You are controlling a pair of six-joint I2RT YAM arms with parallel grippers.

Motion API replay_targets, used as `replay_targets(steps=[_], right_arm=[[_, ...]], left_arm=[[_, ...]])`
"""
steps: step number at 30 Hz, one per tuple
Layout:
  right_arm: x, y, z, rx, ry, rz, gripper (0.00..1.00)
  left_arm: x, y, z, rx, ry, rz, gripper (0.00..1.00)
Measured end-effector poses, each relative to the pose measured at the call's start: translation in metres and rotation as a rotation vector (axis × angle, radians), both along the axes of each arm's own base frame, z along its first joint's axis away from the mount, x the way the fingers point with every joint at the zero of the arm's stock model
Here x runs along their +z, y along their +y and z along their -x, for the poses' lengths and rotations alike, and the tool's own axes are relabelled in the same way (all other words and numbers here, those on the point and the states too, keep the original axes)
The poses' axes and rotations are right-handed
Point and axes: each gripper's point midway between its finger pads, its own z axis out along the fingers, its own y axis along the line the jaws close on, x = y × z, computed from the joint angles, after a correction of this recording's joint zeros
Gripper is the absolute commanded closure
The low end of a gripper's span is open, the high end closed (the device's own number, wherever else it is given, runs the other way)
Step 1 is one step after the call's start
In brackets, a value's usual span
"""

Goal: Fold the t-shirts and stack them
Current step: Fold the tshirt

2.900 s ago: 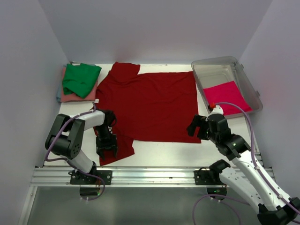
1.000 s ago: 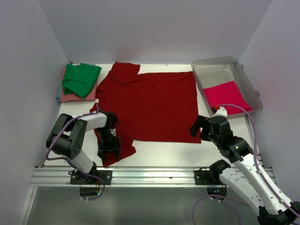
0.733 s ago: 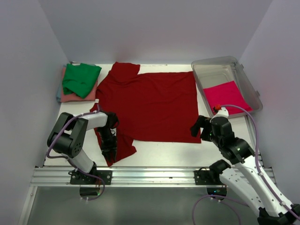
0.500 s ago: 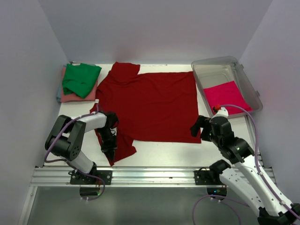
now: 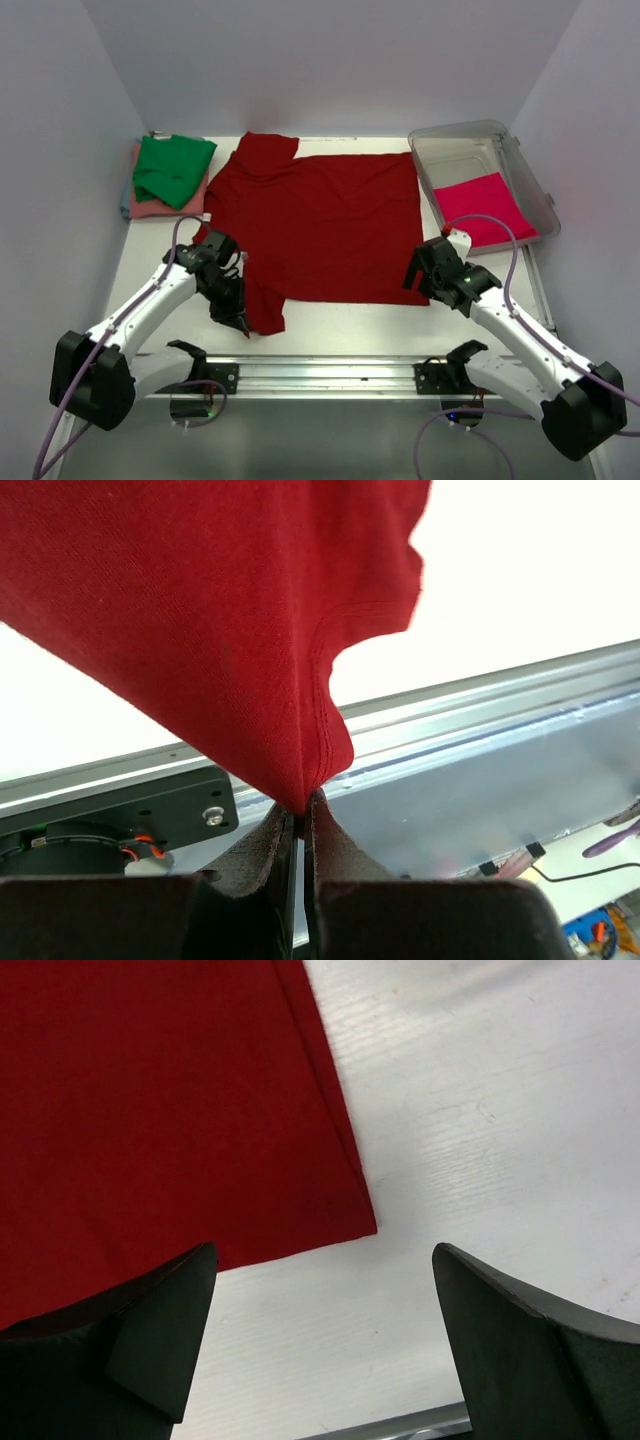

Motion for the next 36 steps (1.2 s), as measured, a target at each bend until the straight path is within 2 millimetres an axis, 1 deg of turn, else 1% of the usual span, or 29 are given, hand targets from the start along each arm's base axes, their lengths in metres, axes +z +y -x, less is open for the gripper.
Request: replay_targets(steps=[3,8,14,16,18,21,24,26,28,29,30,31,32,33,34,36], right_arm=[[-0.014,-0.007,0.001,-0.053,0.043,0.041,0.14],[-0.024,-0.015,-0.005,-0.146,0.054,0.082,0.25],[-0.043,-0.026,-0.006,-0.221,0.105,0.163,0.28],[-0.047,-0.027,-0.006,-0.233,0.123,0.178,0.29],[-0.047,-0.028,-0.011,-0.241,0.128,0.182,0.31],[-0.034,-0.025,-0.035,-0.242,0.083,0.173,0.32],[-0.012,-0.026,-0.071,-0.267,0.023,0.171,0.33],[-0.001,-0.035,-0.092,-0.302,-0.008,0.187,0.39],[0.001,-0.050,-0.106,-0.352,-0.003,0.221,0.43],[0.000,-0.057,-0.110,-0.372,0.005,0.232,0.46],[-0.005,-0.063,-0.113,-0.392,0.032,0.246,0.52],[-0.011,-0.070,-0.116,-0.408,0.057,0.261,0.60],[-0.017,-0.075,-0.119,-0.419,0.082,0.274,0.89],[-0.024,-0.080,-0.122,-0.427,0.112,0.289,0.97],[-0.031,-0.086,-0.125,-0.443,0.140,0.295,1.00],[-0.046,-0.096,-0.131,-0.469,0.190,0.297,1.00]], left_arm=[[0.009,-0.002,0.001,-0.001,-0.049,0.033,0.96],[0.019,-0.007,0.004,-0.020,-0.098,0.078,0.96],[0.026,-0.011,0.006,-0.041,-0.139,0.108,0.96],[0.027,-0.012,0.007,-0.039,-0.151,0.115,0.96],[0.028,-0.012,0.007,-0.040,-0.158,0.117,0.96],[0.029,-0.012,0.007,-0.039,-0.158,0.119,0.96],[0.029,-0.013,0.007,-0.034,-0.155,0.123,0.96],[0.029,-0.013,0.007,-0.033,-0.157,0.124,0.96],[0.030,-0.013,0.007,-0.031,-0.157,0.127,0.97],[0.030,-0.013,0.007,-0.030,-0.157,0.128,0.97],[0.030,-0.013,0.007,-0.028,-0.157,0.128,0.97],[0.030,-0.013,0.007,-0.028,-0.156,0.128,0.97],[0.030,-0.014,0.007,-0.028,-0.156,0.129,0.97],[0.030,-0.014,0.007,-0.028,-0.156,0.131,0.97],[0.030,-0.014,0.007,-0.028,-0.156,0.131,0.97],[0.031,-0.014,0.007,-0.028,-0.155,0.134,0.97]])
